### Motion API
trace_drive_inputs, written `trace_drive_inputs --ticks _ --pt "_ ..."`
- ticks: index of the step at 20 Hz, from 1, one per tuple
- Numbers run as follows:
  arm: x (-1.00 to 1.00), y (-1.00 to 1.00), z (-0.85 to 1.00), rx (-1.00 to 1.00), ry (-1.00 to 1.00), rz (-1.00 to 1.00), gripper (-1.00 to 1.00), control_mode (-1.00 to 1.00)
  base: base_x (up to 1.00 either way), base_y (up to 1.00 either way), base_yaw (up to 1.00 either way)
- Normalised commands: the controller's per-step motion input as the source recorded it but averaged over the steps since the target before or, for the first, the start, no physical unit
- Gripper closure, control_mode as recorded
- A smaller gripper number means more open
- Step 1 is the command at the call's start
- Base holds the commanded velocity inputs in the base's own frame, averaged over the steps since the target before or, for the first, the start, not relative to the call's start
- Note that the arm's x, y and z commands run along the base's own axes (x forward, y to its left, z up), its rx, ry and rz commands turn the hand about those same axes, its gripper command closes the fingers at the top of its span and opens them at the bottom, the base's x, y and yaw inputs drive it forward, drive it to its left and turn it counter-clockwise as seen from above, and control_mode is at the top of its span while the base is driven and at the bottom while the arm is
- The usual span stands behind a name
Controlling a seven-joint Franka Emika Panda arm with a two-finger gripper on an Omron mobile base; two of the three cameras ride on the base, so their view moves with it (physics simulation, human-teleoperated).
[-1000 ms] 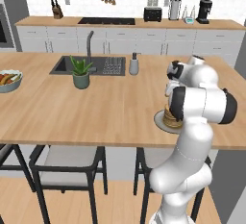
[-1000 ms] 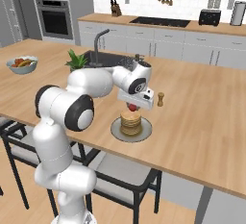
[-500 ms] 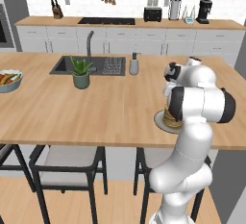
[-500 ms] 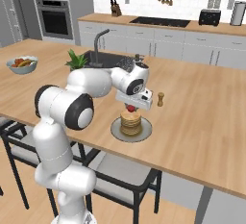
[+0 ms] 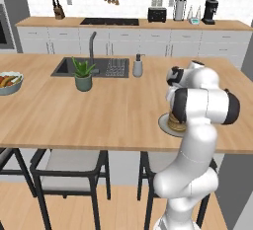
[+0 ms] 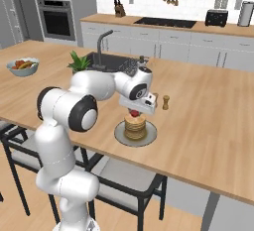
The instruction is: Take the strawberry from the fridge and place it on top of the pancake, located on the dining counter.
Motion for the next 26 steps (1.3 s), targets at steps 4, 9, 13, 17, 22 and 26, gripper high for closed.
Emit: trace_drive_inputs --ticks 4,9,13,17,22,26 --pt "0.08 -0.03 -0.24 0.0 0.0 0.03 1.0 -1.0 0.0 0.0 0.0" --pt "0.01 -0.02 -0.25 0.0 0.0 0.02 -1.0 -1.0 0.0 0.0 0.0" --pt "-0.17 0.01 -0.23 -0.03 -0.02 0.03 -1.0 -1.0 0.0 0.0 0.0" --pt "-0.17 0.06 -0.03 -0.04 -0.06 0.02 -1.0 -1.0 0.0 0.0 0.0" --pt "-0.2 0.01 0.09 -0.07 -0.1 0.0 -1.0 -1.0 0.0 0.0 0.0" --pt "-0.41 0.04 0.38 -0.13 -0.21 0.0 -1.0 -1.0 0.0 0.0 0.0"
